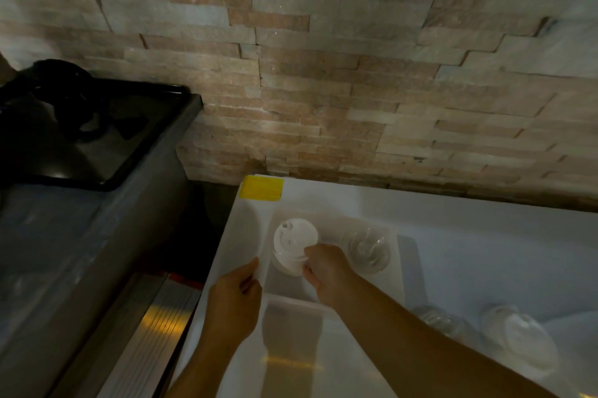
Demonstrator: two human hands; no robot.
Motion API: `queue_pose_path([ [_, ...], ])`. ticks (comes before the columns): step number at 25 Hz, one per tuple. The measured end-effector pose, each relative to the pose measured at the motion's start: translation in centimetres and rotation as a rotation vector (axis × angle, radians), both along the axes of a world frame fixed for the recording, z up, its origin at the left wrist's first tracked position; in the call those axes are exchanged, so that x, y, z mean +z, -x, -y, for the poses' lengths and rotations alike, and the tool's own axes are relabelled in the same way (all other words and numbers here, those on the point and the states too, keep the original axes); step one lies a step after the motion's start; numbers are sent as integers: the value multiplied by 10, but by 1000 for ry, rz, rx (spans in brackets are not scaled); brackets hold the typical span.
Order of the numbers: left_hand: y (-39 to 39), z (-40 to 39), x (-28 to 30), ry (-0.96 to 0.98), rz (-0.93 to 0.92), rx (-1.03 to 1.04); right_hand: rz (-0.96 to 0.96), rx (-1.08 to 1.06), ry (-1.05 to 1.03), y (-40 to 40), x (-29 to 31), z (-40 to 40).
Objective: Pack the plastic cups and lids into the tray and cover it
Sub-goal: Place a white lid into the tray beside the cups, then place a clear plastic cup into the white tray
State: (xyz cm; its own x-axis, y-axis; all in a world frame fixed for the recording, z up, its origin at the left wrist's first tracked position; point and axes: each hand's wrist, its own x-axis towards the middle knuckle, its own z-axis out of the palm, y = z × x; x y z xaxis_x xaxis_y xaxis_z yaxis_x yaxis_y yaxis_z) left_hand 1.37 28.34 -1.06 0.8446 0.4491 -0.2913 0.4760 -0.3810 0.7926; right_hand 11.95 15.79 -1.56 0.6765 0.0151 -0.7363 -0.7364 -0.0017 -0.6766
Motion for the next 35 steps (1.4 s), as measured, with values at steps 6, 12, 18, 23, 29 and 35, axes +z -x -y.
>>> queue_pose_path([
  [6,4,1,16,53,55,-35,70,78,-12,16,19,12],
  [12,17,16,36,94,235,-81,298,126,-154,49,67,71],
  [18,40,89,18,555,58,-104,530,103,182,81,82,177],
  [23,46,147,-17,694,-140,-144,466,109,593,93,40,244],
  [29,33,206,-34,782,-259,-174,295,259,636,95,-6,254],
  [35,37,216,-29,824,-230,-143,285,235,483,90,-18,250],
])
